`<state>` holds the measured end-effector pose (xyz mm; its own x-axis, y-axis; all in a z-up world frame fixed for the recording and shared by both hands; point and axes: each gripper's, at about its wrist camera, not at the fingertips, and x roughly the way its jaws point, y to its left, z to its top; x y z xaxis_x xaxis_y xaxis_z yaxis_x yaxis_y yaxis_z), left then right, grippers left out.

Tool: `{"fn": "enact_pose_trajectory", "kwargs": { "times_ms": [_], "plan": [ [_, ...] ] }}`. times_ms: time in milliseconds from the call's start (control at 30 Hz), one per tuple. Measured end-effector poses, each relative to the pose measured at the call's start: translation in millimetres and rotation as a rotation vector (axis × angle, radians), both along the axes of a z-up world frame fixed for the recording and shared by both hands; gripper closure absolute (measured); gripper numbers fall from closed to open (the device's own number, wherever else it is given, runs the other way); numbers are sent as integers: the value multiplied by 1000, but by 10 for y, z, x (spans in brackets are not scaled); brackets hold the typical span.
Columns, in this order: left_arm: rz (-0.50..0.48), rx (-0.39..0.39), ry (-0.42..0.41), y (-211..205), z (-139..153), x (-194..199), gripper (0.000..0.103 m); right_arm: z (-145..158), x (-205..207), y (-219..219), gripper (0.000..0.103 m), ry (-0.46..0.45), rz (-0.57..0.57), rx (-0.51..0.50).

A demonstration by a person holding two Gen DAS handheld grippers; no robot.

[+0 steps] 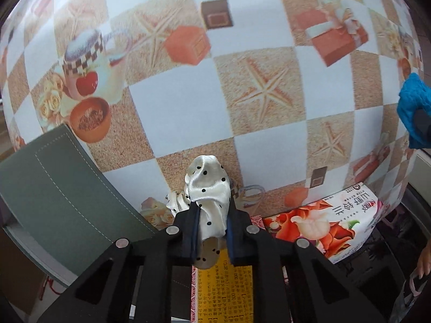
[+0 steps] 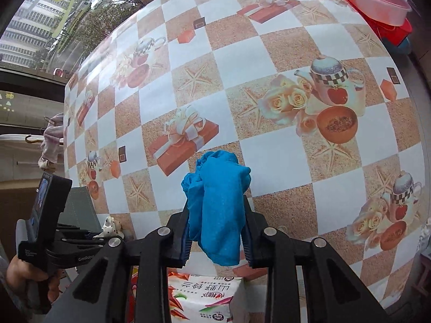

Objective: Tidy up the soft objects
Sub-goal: 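Lift the scrunchie and blue cloth and carry both toward the white box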

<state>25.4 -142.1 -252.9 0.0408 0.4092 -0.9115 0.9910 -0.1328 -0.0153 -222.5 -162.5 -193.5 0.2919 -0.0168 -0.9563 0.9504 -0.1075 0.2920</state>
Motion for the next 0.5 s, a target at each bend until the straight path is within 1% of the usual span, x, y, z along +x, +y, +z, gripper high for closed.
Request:
{"fn": "enact_pose_trajectory", "kwargs": {
  "times_ms": [200,267,367,400,500],
  "plan": [
    [-98,-183,52,6,435,-392,86,130,-127,124,71,-8,-41,-7],
    [-124,-228,73,46,563,-516,86,161,-191,186,71,-8,-61,-6],
    [-132,-272,118,111,726,-627,86,215,-306,287,71,-11,-89,-4],
    [-133,-281,132,48,845,-575,86,231,-331,322,71,-12,-98,-3],
    [-148,-315,163,-37,1004,-714,86,284,-407,452,71,-13,-118,-4]
  ]
}}
